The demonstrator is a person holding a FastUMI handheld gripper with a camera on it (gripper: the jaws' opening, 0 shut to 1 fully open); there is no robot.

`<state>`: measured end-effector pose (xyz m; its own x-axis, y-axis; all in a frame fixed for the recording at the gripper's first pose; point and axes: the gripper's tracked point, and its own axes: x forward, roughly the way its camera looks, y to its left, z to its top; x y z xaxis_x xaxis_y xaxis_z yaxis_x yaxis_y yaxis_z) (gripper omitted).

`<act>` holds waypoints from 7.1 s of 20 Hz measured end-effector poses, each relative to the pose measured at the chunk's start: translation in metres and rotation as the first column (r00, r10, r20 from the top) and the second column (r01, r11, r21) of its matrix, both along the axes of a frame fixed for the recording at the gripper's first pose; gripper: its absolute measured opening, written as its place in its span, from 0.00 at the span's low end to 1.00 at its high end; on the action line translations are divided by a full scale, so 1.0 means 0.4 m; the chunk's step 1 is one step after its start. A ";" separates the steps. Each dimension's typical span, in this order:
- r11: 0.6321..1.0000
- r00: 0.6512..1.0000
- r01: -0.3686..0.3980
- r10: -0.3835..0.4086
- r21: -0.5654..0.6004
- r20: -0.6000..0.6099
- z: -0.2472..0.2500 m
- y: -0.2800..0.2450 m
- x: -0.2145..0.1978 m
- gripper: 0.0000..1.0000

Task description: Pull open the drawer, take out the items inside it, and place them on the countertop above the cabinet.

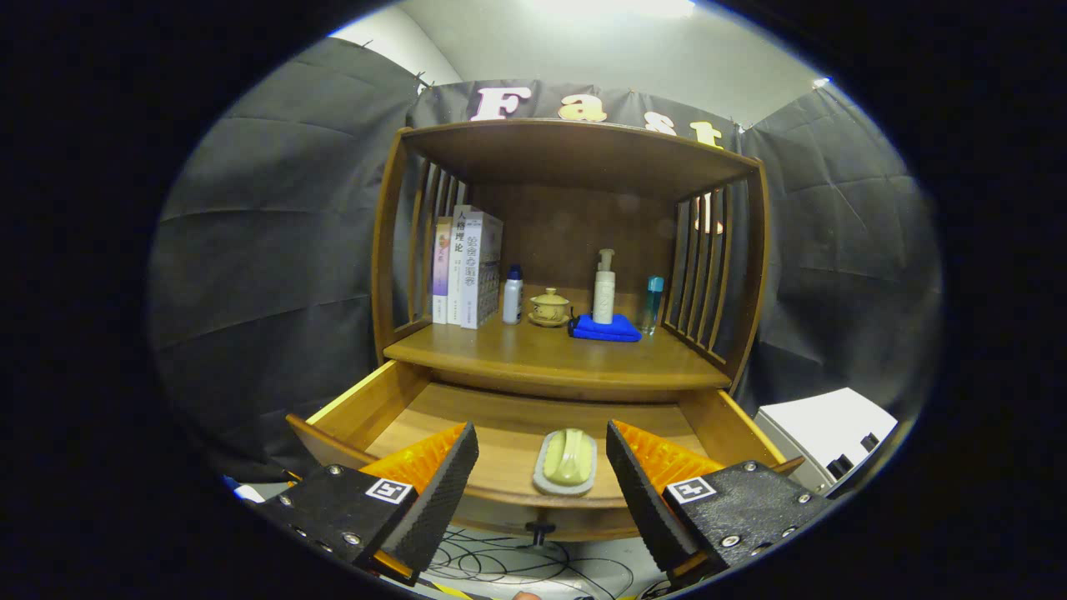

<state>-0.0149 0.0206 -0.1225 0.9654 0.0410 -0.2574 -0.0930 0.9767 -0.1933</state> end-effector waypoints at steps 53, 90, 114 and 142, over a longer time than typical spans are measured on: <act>0.985 0.887 0.071 -0.133 -0.155 -0.443 -0.318 -0.080 0.197 0.14; 0.999 0.983 0.039 -0.042 -0.020 -0.179 -0.077 -0.005 0.700 0.18; 0.967 0.998 0.023 -0.007 0.255 -0.066 0.024 -0.017 0.622 0.86; 0.997 0.994 -0.018 0.009 0.079 0.111 -0.150 0.019 -0.182 0.96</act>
<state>-0.0878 0.0282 -0.1825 0.9870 0.0706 -0.1447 -0.0890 0.9881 -0.1251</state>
